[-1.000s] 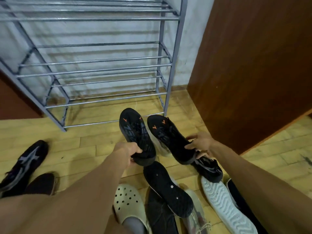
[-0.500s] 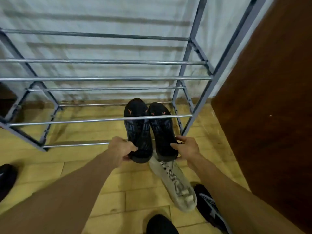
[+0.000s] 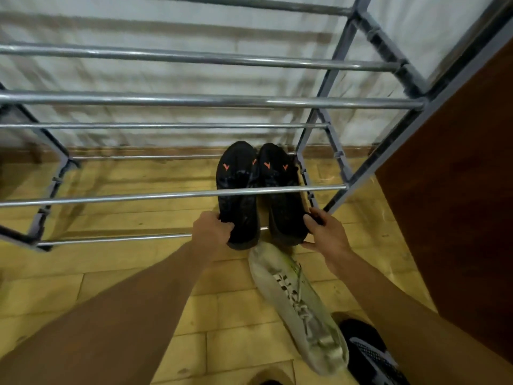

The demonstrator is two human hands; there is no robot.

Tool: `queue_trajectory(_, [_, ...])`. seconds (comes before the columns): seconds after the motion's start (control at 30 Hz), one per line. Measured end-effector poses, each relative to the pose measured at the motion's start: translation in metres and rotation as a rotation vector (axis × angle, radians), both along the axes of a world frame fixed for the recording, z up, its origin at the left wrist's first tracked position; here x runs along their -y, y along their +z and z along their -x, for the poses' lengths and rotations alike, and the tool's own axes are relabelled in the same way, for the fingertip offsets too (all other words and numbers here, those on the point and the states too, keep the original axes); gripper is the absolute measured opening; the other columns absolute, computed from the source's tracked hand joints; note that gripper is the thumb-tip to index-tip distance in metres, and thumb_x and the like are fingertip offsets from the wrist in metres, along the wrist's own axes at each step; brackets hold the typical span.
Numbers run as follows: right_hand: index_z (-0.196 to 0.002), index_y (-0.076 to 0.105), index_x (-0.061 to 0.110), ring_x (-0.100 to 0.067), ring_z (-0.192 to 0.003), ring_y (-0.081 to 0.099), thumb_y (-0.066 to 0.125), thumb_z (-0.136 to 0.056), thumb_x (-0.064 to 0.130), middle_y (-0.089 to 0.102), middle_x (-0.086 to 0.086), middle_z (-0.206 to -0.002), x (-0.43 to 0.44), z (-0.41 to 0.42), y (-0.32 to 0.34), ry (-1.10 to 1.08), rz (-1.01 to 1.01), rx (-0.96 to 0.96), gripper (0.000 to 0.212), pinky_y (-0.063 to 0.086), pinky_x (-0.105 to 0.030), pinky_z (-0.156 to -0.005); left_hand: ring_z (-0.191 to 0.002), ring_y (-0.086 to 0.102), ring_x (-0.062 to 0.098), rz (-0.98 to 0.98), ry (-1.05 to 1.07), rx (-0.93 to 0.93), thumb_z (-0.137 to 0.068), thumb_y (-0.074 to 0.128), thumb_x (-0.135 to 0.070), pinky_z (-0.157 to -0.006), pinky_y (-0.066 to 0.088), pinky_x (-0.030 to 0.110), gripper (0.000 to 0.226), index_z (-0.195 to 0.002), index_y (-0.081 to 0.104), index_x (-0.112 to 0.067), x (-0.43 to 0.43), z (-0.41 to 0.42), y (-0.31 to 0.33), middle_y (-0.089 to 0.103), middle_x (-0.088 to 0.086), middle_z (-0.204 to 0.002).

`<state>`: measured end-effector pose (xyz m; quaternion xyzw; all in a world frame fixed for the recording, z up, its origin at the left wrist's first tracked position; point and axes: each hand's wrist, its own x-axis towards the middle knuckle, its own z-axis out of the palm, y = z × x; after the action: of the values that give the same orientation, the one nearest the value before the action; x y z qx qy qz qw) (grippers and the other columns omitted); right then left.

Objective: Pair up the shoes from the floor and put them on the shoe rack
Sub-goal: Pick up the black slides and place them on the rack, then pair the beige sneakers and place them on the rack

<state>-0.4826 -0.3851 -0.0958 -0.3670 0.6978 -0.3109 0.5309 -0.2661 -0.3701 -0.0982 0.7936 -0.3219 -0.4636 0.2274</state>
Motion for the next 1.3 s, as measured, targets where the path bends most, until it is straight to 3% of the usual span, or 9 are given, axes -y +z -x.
queue_trajectory(0.13, [-0.137,0.047,0.012,-0.029,-0.112,0.06,0.061,-0.091,0.033,0.062,-0.007,-0.119,-0.028,0.024,-0.005,0.215,-0.049,-0.286,0.052,0.052,-0.045,-0.091,-0.101,0.065,0.038,-0.032,0.029,-0.053,-0.088,0.06,-0.011,-0.09,0.055,0.047,0.03,-0.112,0.063,0.006,-0.009,-0.003,0.001,0.066,0.024,-0.111])
queue_trajectory(0.2, [-0.143,0.039,0.012,-0.028,-0.118,0.057,0.064,-0.088,0.04,0.059,-0.007,-0.129,-0.047,0.038,-0.009,0.394,-0.175,-0.404,0.067,0.047,-0.036,-0.091,-0.103,0.064,0.038,-0.046,0.049,-0.085,-0.089,0.06,-0.013,-0.091,0.054,0.048,0.029,-0.111,0.062,0.007,-0.018,0.0,0.006,0.065,0.025,-0.114])
queue_trajectory(0.3, [-0.121,0.055,0.02,-0.019,-0.119,0.053,0.067,-0.083,0.046,0.055,0.01,-0.121,-0.076,0.054,-0.009,0.712,-0.386,-0.477,0.048,0.042,-0.019,-0.079,-0.112,0.058,0.038,-0.059,0.081,-0.159,-0.094,0.055,-0.027,-0.097,0.05,0.044,0.045,-0.125,0.053,0.005,-0.031,0.009,0.022,0.059,0.023,-0.124])
queue_trajectory(0.37, [-0.112,0.062,0.02,-0.016,-0.111,0.058,0.075,-0.076,0.042,0.062,0.006,-0.117,-0.092,0.057,-0.008,0.81,-0.458,-0.431,0.044,0.045,-0.017,-0.073,-0.119,0.053,0.036,-0.062,0.078,-0.187,-0.095,0.052,-0.037,-0.098,0.047,0.041,0.055,-0.133,0.047,0.001,-0.04,0.014,0.034,0.054,0.018,-0.132])
queue_trajectory(0.43, [-0.114,0.063,0.011,-0.018,-0.107,0.061,0.078,-0.073,0.036,0.065,-0.002,-0.115,-0.104,0.054,-0.006,0.82,-0.46,-0.43,0.05,0.047,-0.02,-0.075,-0.117,0.052,0.033,-0.061,0.066,-0.181,-0.094,0.052,-0.037,-0.097,0.046,0.041,0.055,-0.136,0.043,-0.002,-0.049,0.017,0.046,0.052,0.015,-0.133])
queue_trajectory(0.57, [-0.093,0.059,0.008,-0.019,-0.095,0.063,0.073,-0.08,0.025,0.059,-0.004,-0.093,-0.122,0.039,0.007,0.786,-0.449,-0.476,0.025,0.048,-0.016,-0.063,-0.097,0.049,0.027,-0.1,0.019,-0.148,-0.094,0.052,-0.023,-0.085,0.046,0.039,0.048,-0.136,0.041,-0.003,-0.08,0.026,0.073,0.051,0.009,-0.102])
queue_trajectory(0.7, [-0.112,0.058,-0.002,-0.028,-0.097,0.067,0.076,-0.079,0.023,0.064,-0.017,-0.109,-0.139,0.033,0.031,0.691,-0.476,-0.409,0.045,0.06,-0.036,-0.075,-0.1,0.052,0.027,-0.186,-0.12,-0.131,-0.095,0.05,-0.027,-0.089,0.048,0.04,0.047,-0.137,0.04,-0.007,-0.124,0.041,0.099,0.046,0.008,-0.114])
queue_trajectory(0.97, [-0.102,0.062,0.001,-0.027,-0.09,0.069,0.072,-0.084,0.012,0.07,-0.013,-0.099,-0.174,0.046,0.144,0.582,-0.257,-0.14,0.023,0.06,-0.034,-0.071,-0.115,0.057,0.029,-0.3,-0.398,-0.205,-0.088,0.061,-0.039,-0.091,0.051,0.041,0.065,-0.144,0.037,-0.015,-0.191,0.069,0.158,0.048,0.012,-0.14])
queue_trajectory(1.3, [-0.106,0.068,0.017,-0.008,-0.077,0.069,0.072,-0.085,0.021,0.073,0.004,-0.089,-0.209,0.002,0.332,0.54,0.212,0.055,0.022,0.058,-0.024,-0.058,-0.092,0.069,0.027,0.239,-0.189,-0.355,-0.081,0.073,-0.006,-0.065,0.061,0.031,0.03,-0.109,0.062,-0.008,-0.24,0.051,0.321,0.07,0.011,-0.108])
